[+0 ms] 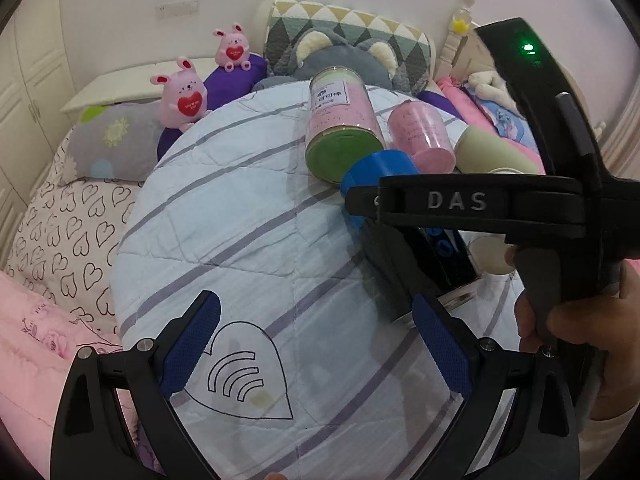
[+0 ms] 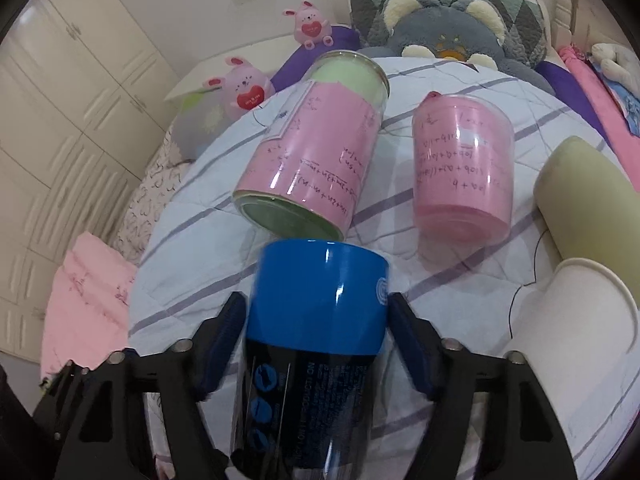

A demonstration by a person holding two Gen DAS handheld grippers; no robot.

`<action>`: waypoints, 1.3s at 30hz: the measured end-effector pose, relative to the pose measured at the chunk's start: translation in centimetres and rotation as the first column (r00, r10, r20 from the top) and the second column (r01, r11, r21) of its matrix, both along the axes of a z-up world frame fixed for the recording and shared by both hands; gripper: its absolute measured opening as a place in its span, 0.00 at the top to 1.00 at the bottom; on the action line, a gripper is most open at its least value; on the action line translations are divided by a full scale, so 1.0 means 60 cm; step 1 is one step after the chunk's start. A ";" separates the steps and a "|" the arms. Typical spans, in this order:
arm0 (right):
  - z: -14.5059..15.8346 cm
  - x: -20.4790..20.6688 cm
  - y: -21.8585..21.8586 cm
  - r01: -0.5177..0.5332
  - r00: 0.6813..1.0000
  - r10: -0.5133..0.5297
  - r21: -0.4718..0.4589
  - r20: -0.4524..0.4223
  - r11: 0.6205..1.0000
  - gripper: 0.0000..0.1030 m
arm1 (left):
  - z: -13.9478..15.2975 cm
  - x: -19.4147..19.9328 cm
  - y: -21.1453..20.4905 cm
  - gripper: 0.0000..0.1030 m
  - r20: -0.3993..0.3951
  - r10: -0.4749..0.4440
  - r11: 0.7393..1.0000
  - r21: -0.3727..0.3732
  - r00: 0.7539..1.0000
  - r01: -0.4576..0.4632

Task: Flip cup upright
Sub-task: 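Rotate the tumbler upright with the right tool and lower it onto the table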

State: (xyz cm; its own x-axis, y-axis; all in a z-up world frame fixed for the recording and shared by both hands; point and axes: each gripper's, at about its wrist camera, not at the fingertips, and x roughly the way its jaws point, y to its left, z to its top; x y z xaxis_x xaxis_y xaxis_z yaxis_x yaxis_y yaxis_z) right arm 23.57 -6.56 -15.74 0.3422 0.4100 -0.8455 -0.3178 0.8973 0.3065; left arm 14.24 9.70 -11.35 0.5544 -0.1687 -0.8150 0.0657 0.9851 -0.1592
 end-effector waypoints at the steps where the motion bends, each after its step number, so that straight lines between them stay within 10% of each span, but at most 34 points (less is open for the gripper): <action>1: 0.000 -0.001 0.000 -0.004 1.000 0.004 0.003 0.004 1.000 0.32 | -0.001 -0.001 0.000 0.05 0.000 0.000 1.000 -0.005 1.000 0.000; 25: 0.068 -0.212 -0.053 -0.075 0.895 0.076 -0.020 0.439 0.997 0.32 | -0.001 -0.091 -0.061 0.05 -0.001 -0.056 0.996 0.062 0.998 0.056; 39: 0.063 -0.265 -0.059 -0.114 0.881 0.109 -0.016 0.461 0.993 0.32 | 0.003 -0.126 -0.088 0.05 0.006 -0.075 0.993 0.092 0.997 0.074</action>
State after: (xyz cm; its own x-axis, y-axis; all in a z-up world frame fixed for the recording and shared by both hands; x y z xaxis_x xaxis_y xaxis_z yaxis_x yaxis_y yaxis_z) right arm 7.68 -10.09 -11.98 0.6431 0.4768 -0.5992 -0.5232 0.8450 0.1108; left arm 6.68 4.42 -11.20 0.5511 -0.1345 -0.8235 0.1402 0.9878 -0.0675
